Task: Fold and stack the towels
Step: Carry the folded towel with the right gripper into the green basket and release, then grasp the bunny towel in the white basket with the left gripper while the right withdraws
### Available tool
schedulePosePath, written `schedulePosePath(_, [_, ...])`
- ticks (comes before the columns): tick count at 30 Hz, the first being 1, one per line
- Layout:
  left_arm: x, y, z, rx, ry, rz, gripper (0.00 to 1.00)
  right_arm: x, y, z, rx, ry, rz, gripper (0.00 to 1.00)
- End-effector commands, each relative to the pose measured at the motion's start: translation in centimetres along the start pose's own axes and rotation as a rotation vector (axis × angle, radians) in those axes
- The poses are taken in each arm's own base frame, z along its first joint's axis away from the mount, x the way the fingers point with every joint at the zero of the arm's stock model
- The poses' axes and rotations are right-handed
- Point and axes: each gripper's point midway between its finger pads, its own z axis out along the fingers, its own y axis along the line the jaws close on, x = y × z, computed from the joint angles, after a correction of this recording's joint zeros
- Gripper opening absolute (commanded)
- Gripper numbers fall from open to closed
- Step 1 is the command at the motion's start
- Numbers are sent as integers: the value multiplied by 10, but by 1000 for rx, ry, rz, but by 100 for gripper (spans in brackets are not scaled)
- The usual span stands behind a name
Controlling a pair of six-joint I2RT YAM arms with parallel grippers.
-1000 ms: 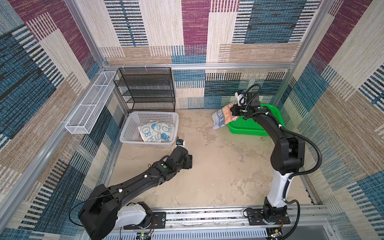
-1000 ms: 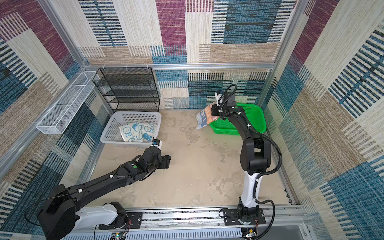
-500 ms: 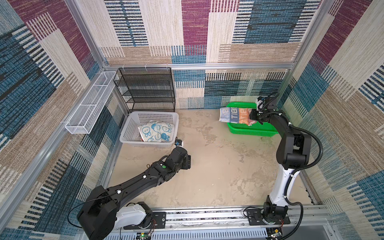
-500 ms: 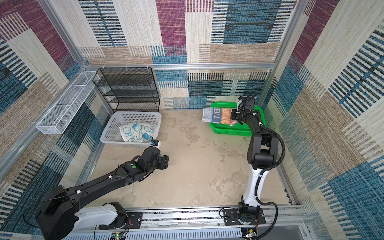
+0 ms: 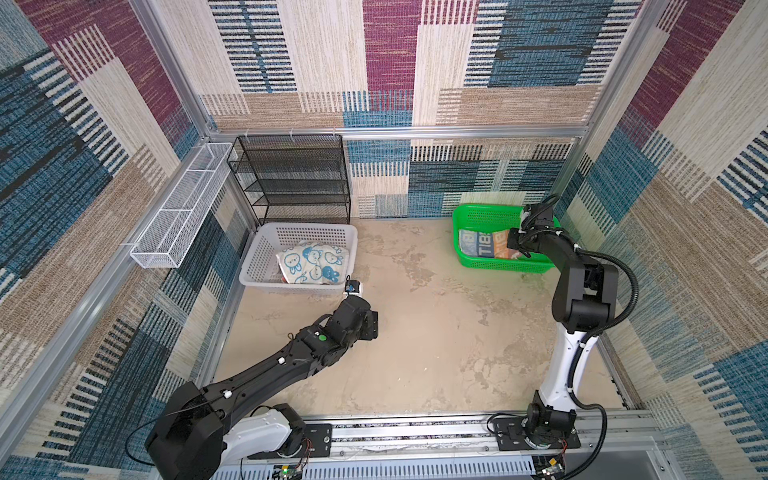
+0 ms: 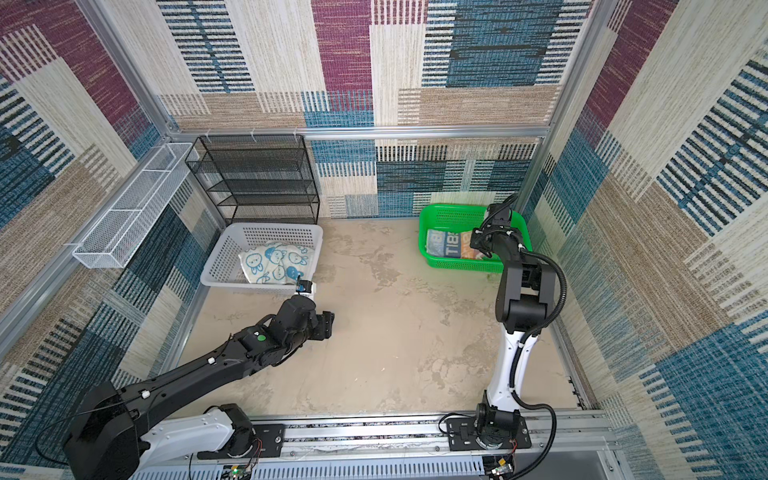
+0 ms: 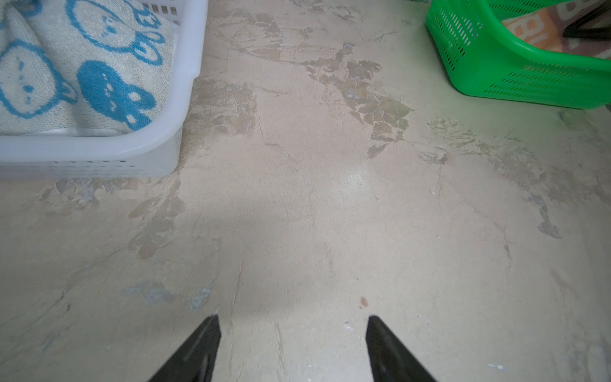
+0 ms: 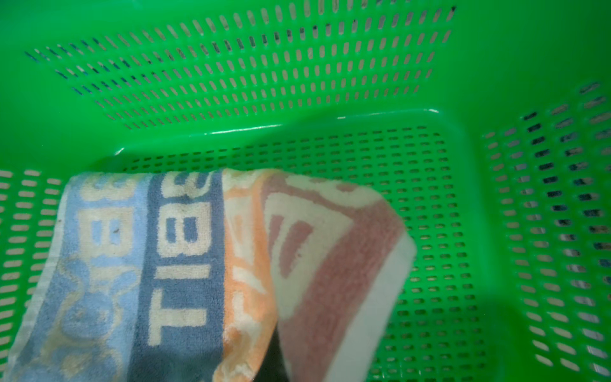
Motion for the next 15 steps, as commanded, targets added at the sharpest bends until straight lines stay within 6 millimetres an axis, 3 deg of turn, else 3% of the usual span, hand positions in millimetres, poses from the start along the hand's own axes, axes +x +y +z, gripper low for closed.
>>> schedulePosePath(1, [1, 7, -3, -34, 0, 16, 74, -17, -9, -2, 54, -53, 27, 30])
schedulePosePath(4, [-1, 7, -4, -34, -7, 16, 74, -26, -12, -11, 78, -83, 37, 61])
schedulePosePath(5, [-2, 8, -4, -34, -10, 16, 75, -30, -12, -14, 76, -93, 37, 67])
schedulePosePath(10, [-9, 8, -5, -44, -19, 22, 76, -44, -5, -34, 53, -140, 19, 89])
schedulePosePath(15, [-23, 18, -10, -88, -27, -7, 78, -46, 15, -56, -34, -192, 6, 100])
